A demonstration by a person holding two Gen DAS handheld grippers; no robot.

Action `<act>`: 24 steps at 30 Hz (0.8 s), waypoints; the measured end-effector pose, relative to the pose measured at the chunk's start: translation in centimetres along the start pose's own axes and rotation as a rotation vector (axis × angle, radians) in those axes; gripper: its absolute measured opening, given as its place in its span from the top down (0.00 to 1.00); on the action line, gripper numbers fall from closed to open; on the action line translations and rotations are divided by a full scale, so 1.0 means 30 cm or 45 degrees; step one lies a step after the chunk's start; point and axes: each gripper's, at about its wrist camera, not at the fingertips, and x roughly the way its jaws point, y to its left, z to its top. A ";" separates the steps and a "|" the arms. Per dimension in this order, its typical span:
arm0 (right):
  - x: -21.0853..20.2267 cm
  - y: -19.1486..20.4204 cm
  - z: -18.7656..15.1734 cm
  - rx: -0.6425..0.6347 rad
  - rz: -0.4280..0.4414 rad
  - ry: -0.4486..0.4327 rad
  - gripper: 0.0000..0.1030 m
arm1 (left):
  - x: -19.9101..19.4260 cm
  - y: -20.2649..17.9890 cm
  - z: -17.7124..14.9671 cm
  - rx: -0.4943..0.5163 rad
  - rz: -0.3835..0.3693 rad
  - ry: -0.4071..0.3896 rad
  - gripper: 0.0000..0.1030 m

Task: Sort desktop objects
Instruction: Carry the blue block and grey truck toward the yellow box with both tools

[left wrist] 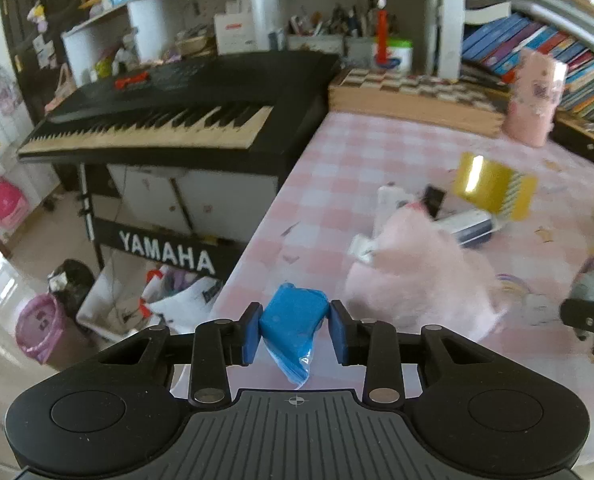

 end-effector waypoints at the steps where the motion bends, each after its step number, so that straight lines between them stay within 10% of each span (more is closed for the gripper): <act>1: -0.016 -0.002 0.001 0.012 0.007 -0.005 0.41 | -0.016 -0.004 0.003 0.003 -0.013 -0.010 0.67; 24: -0.479 0.050 -0.261 0.146 -0.011 -0.156 0.40 | -0.477 -0.054 -0.213 0.173 -0.385 -0.172 0.68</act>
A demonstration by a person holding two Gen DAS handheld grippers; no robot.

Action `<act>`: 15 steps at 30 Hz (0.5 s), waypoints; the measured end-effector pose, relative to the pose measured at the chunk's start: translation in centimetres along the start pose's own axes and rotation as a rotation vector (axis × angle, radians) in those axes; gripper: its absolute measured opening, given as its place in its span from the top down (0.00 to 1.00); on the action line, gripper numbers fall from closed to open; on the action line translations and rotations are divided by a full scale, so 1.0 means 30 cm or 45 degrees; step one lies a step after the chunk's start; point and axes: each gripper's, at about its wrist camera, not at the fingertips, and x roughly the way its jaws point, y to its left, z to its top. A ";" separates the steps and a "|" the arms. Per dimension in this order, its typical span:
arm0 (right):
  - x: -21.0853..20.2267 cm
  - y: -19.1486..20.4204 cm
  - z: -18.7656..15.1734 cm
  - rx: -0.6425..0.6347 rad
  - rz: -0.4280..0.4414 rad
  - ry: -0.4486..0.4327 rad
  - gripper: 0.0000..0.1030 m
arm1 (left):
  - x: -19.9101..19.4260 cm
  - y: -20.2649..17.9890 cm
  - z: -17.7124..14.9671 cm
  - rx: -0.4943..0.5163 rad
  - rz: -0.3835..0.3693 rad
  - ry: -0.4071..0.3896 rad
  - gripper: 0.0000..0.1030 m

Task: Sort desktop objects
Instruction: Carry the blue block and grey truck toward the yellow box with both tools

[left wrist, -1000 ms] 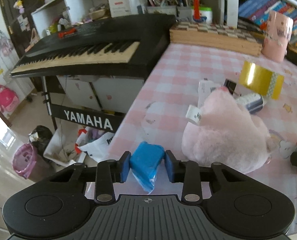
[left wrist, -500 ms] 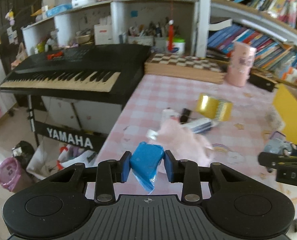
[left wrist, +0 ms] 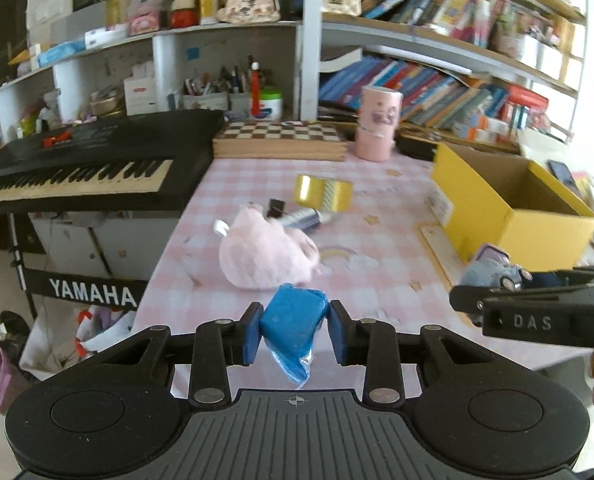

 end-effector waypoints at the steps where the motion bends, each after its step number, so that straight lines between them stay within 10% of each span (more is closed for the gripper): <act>1: -0.019 0.003 -0.018 0.005 -0.004 -0.001 0.40 | -0.016 -0.003 -0.014 0.001 -0.007 -0.002 0.68; 15: -0.256 -0.041 -0.231 0.128 -0.151 0.026 0.40 | -0.157 -0.111 -0.133 0.094 -0.200 -0.027 0.68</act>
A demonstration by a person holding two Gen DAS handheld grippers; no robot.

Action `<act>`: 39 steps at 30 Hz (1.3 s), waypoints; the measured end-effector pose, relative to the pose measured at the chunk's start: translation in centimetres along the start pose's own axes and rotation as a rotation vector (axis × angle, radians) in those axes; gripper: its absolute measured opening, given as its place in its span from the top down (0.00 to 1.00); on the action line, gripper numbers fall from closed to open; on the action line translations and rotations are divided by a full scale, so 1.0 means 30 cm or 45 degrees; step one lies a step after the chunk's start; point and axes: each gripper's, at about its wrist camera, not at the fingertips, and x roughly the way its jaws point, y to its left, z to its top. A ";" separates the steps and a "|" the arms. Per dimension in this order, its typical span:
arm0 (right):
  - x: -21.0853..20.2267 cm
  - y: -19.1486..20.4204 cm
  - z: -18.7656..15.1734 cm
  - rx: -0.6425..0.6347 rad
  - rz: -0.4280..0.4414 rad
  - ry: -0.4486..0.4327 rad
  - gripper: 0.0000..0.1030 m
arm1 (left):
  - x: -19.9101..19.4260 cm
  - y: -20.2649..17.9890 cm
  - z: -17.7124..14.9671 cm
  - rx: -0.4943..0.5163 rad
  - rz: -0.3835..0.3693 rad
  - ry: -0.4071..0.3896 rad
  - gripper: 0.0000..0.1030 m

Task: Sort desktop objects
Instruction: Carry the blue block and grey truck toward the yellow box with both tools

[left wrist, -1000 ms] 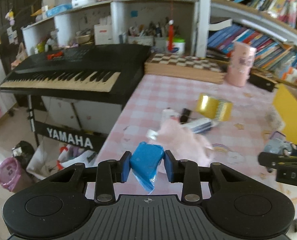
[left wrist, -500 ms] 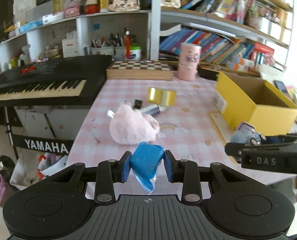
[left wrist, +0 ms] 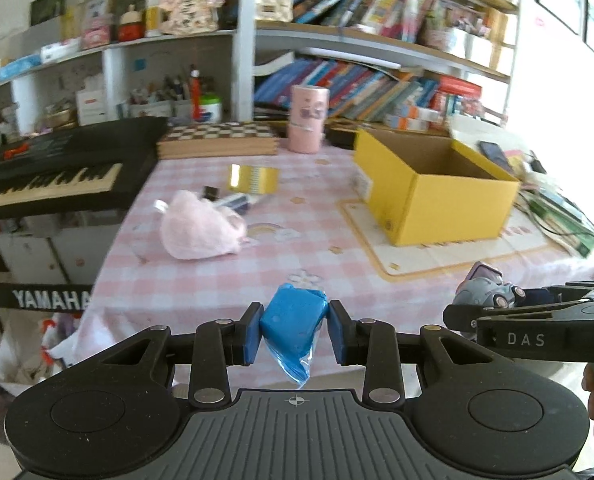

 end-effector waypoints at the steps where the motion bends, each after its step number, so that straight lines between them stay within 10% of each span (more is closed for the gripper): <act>1: -0.011 -0.008 -0.010 0.014 -0.014 0.000 0.40 | -0.001 -0.007 -0.003 0.007 -0.014 0.003 0.68; 39: -0.102 -0.269 -0.074 0.311 -0.257 0.016 0.40 | 0.115 -0.284 0.061 0.279 -0.299 0.079 0.69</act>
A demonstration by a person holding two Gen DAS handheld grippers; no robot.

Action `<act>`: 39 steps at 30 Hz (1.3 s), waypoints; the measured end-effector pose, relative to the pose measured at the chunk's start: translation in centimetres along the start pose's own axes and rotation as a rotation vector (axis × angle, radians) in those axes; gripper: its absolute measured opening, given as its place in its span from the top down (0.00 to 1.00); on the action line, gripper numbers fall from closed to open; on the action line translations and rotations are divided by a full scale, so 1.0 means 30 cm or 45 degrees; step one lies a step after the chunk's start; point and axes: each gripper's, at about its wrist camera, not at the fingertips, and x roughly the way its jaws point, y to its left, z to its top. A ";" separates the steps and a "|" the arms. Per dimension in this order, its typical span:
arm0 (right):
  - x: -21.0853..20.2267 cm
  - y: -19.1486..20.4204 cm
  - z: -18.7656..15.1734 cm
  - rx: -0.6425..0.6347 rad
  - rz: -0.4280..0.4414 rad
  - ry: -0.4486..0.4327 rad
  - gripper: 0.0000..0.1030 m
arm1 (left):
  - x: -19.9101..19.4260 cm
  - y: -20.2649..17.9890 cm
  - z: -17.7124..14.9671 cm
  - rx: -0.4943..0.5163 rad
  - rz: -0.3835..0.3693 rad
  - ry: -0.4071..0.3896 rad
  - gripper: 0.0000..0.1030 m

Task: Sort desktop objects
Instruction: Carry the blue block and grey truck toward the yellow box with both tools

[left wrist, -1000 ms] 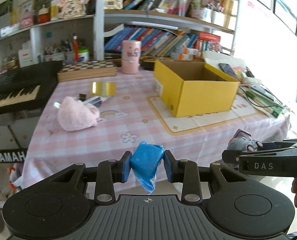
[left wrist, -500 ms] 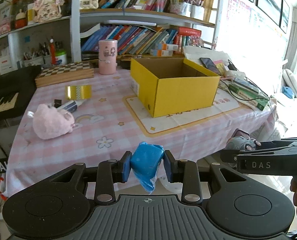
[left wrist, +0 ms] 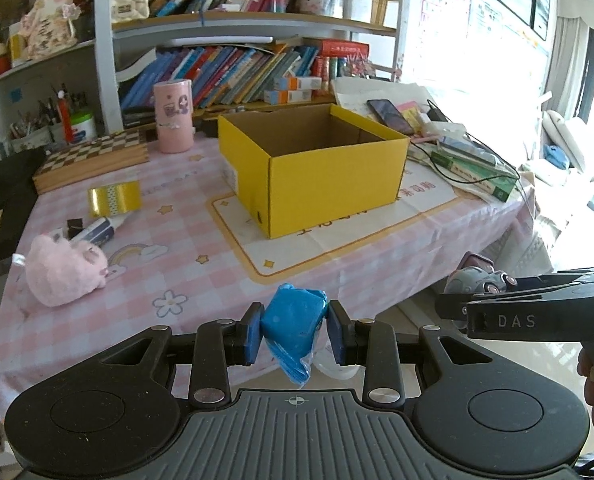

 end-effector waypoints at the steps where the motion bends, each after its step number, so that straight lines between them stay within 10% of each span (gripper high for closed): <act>1: 0.003 -0.005 0.002 0.003 -0.001 0.000 0.40 | 0.004 -0.004 0.003 0.004 0.000 0.000 0.69; 39: 0.169 -0.227 0.183 0.040 0.017 0.005 0.41 | 0.235 -0.164 0.183 0.088 0.006 -0.019 0.69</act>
